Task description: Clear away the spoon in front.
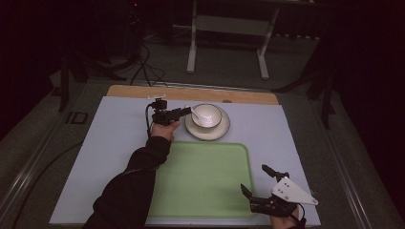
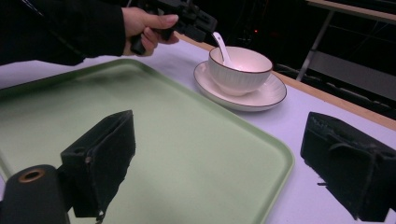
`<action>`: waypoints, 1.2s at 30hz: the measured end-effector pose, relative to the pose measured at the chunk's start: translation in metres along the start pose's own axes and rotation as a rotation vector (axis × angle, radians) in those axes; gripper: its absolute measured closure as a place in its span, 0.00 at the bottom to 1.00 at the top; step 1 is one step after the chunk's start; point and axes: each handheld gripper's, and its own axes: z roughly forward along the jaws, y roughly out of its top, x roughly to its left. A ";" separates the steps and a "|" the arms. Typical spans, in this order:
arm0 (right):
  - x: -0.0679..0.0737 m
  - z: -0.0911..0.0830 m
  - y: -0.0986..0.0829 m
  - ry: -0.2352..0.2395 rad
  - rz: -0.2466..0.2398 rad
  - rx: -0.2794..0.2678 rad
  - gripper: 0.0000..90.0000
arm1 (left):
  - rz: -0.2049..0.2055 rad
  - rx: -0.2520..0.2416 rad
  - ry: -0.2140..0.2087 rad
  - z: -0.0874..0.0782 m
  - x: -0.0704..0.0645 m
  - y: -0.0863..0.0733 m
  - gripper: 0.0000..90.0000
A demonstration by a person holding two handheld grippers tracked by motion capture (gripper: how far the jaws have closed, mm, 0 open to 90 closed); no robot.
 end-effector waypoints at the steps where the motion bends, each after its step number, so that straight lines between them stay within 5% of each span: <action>1: 0.000 0.000 0.000 -0.001 0.000 0.000 0.11 | -0.012 -0.003 -0.009 0.002 0.001 -0.001 0.46; 20: -0.003 0.000 -0.001 0.008 0.012 0.004 0.11 | -0.123 -0.055 -0.044 0.027 0.011 -0.005 0.76; 30: -0.003 0.001 -0.002 0.010 0.014 0.008 0.11 | -0.116 -0.070 -0.084 0.025 0.005 0.000 0.90; 36: -0.003 0.001 -0.001 0.010 0.013 0.006 0.11 | -0.071 -0.054 -0.110 0.023 -0.012 0.005 0.93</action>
